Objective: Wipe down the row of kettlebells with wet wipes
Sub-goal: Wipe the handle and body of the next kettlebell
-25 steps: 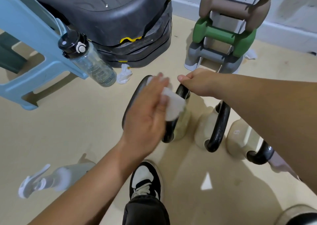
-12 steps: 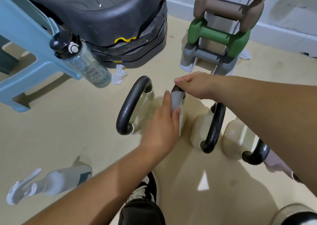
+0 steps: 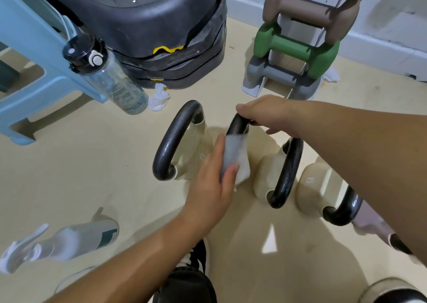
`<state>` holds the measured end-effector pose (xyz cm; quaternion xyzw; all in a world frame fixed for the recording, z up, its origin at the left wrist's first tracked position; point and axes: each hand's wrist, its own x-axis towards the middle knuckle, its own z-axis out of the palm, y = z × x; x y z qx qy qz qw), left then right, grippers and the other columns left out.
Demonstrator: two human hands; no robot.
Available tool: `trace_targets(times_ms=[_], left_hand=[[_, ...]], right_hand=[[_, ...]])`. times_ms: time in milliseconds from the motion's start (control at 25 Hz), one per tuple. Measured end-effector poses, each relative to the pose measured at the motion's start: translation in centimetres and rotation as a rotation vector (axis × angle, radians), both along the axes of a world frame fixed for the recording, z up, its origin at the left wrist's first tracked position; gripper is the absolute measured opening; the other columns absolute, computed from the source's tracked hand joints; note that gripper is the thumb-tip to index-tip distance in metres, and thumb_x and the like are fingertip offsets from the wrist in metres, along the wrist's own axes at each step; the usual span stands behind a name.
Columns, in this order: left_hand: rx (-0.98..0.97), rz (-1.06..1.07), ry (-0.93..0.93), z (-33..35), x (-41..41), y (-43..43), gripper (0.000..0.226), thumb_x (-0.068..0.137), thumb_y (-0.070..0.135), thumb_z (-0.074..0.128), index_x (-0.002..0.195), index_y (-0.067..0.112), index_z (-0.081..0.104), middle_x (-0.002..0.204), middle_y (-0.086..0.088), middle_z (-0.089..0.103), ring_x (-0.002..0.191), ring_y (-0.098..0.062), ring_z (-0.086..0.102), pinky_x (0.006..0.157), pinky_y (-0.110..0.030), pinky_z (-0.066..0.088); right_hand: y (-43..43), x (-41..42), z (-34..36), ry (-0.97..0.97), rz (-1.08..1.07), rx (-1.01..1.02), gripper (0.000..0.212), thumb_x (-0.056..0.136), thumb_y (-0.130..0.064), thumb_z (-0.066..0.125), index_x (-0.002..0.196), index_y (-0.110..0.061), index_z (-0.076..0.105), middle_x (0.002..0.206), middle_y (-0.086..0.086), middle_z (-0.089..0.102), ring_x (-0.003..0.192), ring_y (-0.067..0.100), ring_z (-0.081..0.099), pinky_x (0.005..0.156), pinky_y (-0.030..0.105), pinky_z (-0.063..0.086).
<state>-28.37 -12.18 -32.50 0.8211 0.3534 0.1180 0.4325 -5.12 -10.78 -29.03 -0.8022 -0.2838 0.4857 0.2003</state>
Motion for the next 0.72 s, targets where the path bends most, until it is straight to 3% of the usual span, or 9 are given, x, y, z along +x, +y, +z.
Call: trace_targets(times_ms=[120,200,320,440,520,640,720], left_hand=[[0.134,-0.070,-0.053,-1.9,-3.3,-1.5,0.073,0.104,0.034,0.044,0.159,0.048,-0.002,0.146,-0.005,0.047,0.125,-0.017,0.051,0.099,-0.035,0.049],[0.135,-0.014,-0.034,-1.3,-1.8,-0.6,0.070,0.103,0.036,0.048,0.162,0.037,0.009,0.146,-0.004,0.052,0.122,-0.020,0.057,0.096,-0.032,0.049],[0.068,0.069,0.151,1.4,3.1,2.2,0.056,0.104,0.042,0.045,0.156,0.024,0.034,0.135,-0.006,0.064,0.119,-0.027,0.062,0.093,-0.037,0.050],[-0.137,0.021,0.298,3.7,8.8,5.9,0.043,0.105,0.045,0.037,0.121,0.012,0.059,0.107,-0.008,0.070,0.101,-0.029,0.067,0.073,-0.034,0.049],[-0.175,0.032,0.291,3.9,10.3,6.7,0.042,0.106,0.044,0.034,0.114,0.012,0.060,0.101,-0.007,0.069,0.096,-0.027,0.067,0.073,-0.033,0.051],[-0.067,0.043,0.197,2.7,7.3,4.5,0.040,0.102,0.046,0.040,0.136,0.026,0.048,0.110,-0.002,0.070,0.097,-0.027,0.067,0.086,-0.044,0.055],[0.016,0.044,0.073,1.0,3.4,1.4,0.054,0.105,0.040,0.044,0.156,0.030,0.030,0.137,0.000,0.062,0.120,-0.024,0.060,0.101,-0.041,0.048]], right_hand=[[0.2,-0.3,0.0,-0.030,0.028,0.027,0.053,0.092,-0.062,0.043,0.111,-0.021,0.070,0.124,0.008,0.065,0.116,0.029,0.062,0.096,0.040,0.052],[0.4,-0.6,0.0,-0.040,0.033,0.037,0.057,0.094,-0.061,0.039,0.114,-0.017,0.069,0.115,0.010,0.066,0.104,0.029,0.063,0.092,0.037,0.049],[0.5,-0.6,-0.1,-0.033,0.028,0.009,0.057,0.092,-0.063,0.038,0.120,-0.023,0.067,0.129,0.007,0.064,0.119,0.030,0.061,0.098,0.043,0.050],[0.4,-0.7,0.1,0.059,-0.098,-0.004,0.053,0.095,-0.060,0.039,0.130,-0.027,0.061,0.135,0.000,0.060,0.122,0.024,0.057,0.096,0.043,0.051],[0.3,-0.7,0.2,0.106,-0.171,0.008,0.049,0.100,-0.055,0.038,0.131,-0.024,0.060,0.133,0.000,0.061,0.123,0.022,0.056,0.100,0.044,0.049],[-0.1,-0.5,0.1,0.124,-0.166,0.012,0.044,0.098,-0.054,0.043,0.127,-0.025,0.060,0.129,-0.003,0.063,0.118,0.018,0.059,0.101,0.045,0.048],[-0.2,-0.3,-0.1,0.121,-0.128,0.017,0.039,0.097,-0.050,0.049,0.124,-0.025,0.061,0.126,-0.006,0.064,0.113,0.012,0.063,0.099,0.043,0.048]])
